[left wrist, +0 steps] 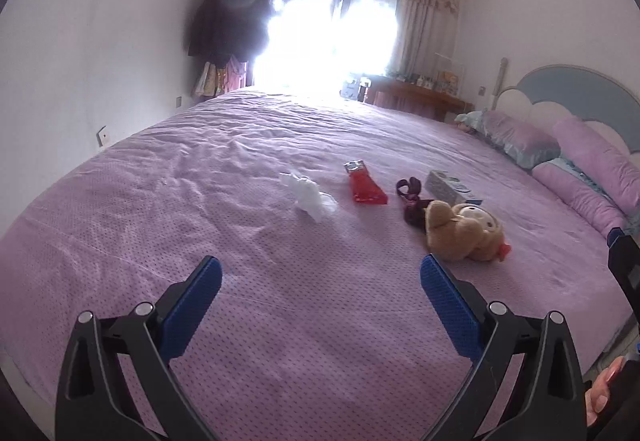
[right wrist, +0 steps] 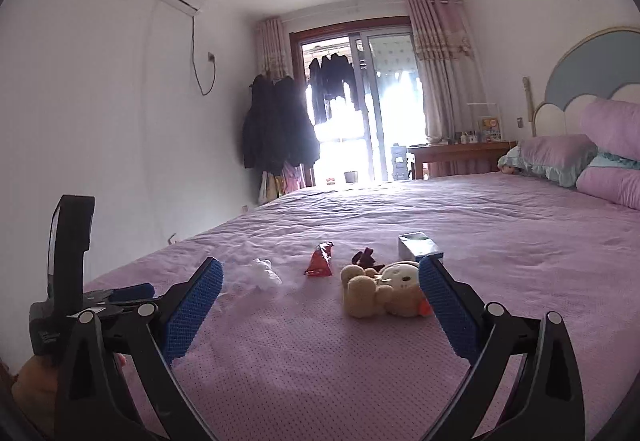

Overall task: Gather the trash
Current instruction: 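Swing both tools back toward the remaining items on the bed, then grasp the white tissue with the left tool while the right tool grasps the red wrapper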

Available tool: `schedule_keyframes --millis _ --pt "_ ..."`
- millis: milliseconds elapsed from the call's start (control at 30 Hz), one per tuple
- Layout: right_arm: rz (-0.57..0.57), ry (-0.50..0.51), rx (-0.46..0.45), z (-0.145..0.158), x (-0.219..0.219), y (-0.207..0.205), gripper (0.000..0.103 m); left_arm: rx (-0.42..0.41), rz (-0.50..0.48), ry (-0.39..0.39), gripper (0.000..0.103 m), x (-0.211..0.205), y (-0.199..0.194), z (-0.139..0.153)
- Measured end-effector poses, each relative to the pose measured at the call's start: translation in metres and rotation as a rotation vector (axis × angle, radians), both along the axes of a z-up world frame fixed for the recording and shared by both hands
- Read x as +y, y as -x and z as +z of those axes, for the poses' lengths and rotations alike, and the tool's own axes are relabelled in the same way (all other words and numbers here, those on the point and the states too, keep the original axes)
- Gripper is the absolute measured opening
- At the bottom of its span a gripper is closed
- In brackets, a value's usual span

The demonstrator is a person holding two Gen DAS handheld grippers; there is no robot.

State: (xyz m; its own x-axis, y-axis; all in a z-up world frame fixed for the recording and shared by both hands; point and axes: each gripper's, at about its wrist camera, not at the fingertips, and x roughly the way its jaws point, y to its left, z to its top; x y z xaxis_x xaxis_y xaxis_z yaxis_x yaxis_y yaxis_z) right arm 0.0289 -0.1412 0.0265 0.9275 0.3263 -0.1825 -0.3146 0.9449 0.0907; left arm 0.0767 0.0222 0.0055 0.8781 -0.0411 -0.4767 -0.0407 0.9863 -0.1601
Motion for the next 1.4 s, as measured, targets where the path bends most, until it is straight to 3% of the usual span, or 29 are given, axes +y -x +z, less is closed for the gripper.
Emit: schedule_keyframes --millis 133,233,333,500,733,933,1000,1067,1133,1200,1400 --pt "0.063 -0.017 0.132 -0.003 0.020 -0.043 0.095 0.029 0.014 -0.080 0.099 0.002 -0.033 -0.003" --pt "0.052 -0.061 0.207 -0.006 0.023 -0.069 0.095 0.096 0.029 -0.150 0.099 0.003 -0.070 -0.011" --pt "0.028 -0.052 0.267 -0.006 0.023 -0.093 0.095 0.120 0.012 -0.120 0.099 0.008 -0.098 -0.015" --pt "0.017 0.075 0.262 -0.003 0.036 -0.113 0.095 0.157 0.067 -0.106 0.099 0.022 -0.149 -0.016" --pt "0.033 0.093 0.271 -0.009 0.043 -0.129 0.095 0.269 0.036 -0.015 0.099 0.020 -0.204 -0.035" --pt "0.060 0.086 0.277 -0.010 0.041 -0.133 0.095 0.294 0.008 0.071 0.099 0.023 -0.223 -0.052" --pt "0.056 0.073 0.295 -0.012 0.039 -0.138 0.095 0.311 -0.007 0.078 0.088 0.022 -0.230 -0.055" --pt "0.064 0.058 0.310 -0.013 0.038 -0.140 0.095 0.317 -0.034 0.090 0.053 0.021 -0.232 -0.056" --pt "0.071 0.055 0.319 -0.012 0.042 -0.141 0.095 0.320 -0.063 0.127 0.032 0.025 -0.230 -0.056" --pt "0.079 0.071 0.316 -0.009 0.048 -0.142 0.094 0.305 -0.087 0.209 0.029 0.036 -0.223 -0.054" --pt "0.078 0.130 0.324 -0.005 0.075 -0.157 0.094 0.230 -0.096 0.249 0.028 0.062 -0.202 -0.040"
